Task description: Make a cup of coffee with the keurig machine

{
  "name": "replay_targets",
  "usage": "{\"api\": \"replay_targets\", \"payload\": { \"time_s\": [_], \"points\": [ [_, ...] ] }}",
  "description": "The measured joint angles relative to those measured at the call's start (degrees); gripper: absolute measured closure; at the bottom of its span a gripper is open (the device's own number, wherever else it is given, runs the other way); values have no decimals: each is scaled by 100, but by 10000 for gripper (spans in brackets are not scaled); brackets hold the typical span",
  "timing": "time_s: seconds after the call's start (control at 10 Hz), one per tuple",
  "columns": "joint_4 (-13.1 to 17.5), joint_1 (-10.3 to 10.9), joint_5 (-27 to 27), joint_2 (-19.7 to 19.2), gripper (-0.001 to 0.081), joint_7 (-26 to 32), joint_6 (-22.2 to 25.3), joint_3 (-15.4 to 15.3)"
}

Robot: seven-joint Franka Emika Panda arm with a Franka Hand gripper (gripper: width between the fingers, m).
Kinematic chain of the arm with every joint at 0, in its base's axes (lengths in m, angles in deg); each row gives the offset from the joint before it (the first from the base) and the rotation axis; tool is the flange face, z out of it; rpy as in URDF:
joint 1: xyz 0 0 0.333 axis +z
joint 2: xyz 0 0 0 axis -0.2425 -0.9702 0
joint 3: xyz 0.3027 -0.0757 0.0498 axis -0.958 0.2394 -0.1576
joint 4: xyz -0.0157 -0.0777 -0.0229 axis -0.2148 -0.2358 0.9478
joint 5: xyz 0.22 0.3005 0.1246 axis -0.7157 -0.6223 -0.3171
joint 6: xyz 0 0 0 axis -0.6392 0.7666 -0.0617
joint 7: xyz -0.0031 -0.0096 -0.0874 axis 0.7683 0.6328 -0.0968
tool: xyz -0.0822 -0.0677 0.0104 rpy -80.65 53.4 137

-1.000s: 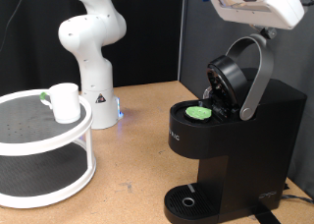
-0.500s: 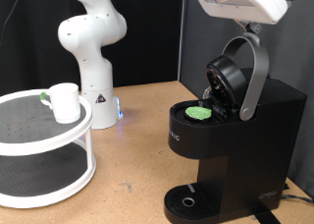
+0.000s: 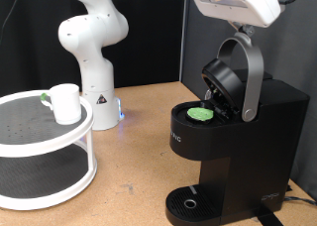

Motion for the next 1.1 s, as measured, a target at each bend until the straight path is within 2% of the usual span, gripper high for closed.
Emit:
{"api": "replay_targets", "payload": {
  "time_s": [0.7,1.1],
  "points": [
    [-64,-269,77,44,805,185,281,357],
    [-136,-338,178,21,805,420,380,555]
  ]
}}
